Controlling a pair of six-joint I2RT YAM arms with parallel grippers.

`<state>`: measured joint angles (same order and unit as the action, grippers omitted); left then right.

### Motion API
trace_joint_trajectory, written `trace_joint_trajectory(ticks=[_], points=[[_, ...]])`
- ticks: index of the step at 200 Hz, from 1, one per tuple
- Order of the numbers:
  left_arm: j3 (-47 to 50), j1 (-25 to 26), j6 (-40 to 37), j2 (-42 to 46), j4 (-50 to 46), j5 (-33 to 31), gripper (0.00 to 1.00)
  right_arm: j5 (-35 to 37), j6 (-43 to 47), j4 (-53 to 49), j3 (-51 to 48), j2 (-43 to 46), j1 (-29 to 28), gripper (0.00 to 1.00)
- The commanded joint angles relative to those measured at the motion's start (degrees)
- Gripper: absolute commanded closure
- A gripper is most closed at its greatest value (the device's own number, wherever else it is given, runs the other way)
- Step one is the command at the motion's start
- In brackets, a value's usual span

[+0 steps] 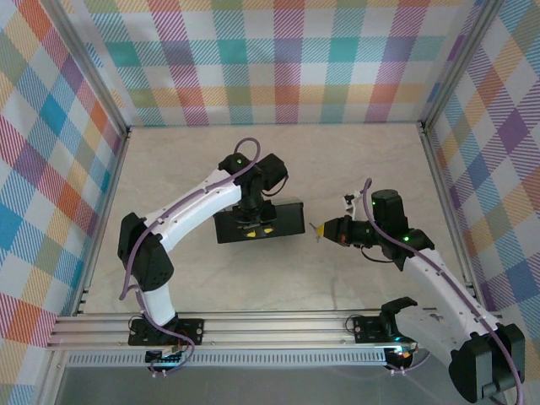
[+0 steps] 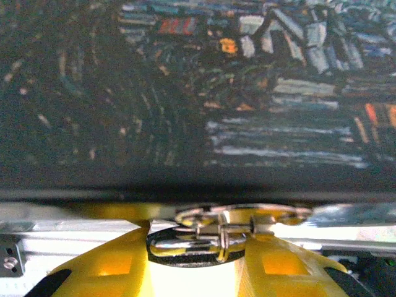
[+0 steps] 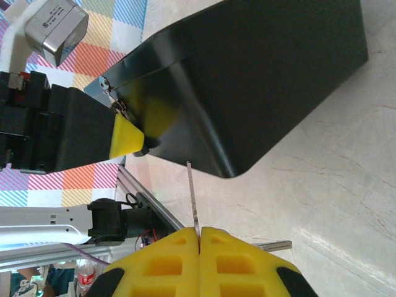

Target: Unlock the padlock with the key

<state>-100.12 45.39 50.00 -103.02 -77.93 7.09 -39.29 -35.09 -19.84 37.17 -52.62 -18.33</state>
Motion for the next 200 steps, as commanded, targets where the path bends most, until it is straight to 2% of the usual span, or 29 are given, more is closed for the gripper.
trace_joint_trajectory(ticks=[1,62,86,108,154,200], points=[[-2.96,0.72,2.11,-0.46,-3.66,3.88,0.73,-0.32,1.25,-2.73,0.42,0.85,0.23,0.99],[-11.10,-1.20,0.19,-5.06,-10.40,5.45,0.68,0.51,2.89,-4.34,2.01,0.90,0.28,0.98],[-13.20,-1.99,0.36,-6.39,-9.78,7.11,0.59,1.76,4.32,-6.55,3.66,1.02,0.24,0.98],[-15.55,-2.63,-0.40,-8.29,-10.74,6.74,0.56,1.58,4.60,-6.88,4.83,1.14,0.23,0.98],[-19.91,-5.45,-2.73,-10.52,-10.40,5.04,0.50,1.73,4.94,-8.30,6.28,1.20,0.28,0.98],[-18.04,-7.66,-4.13,-10.01,-4.86,3.47,0.50,1.71,4.74,-8.96,7.37,0.07,0.24,0.98]])
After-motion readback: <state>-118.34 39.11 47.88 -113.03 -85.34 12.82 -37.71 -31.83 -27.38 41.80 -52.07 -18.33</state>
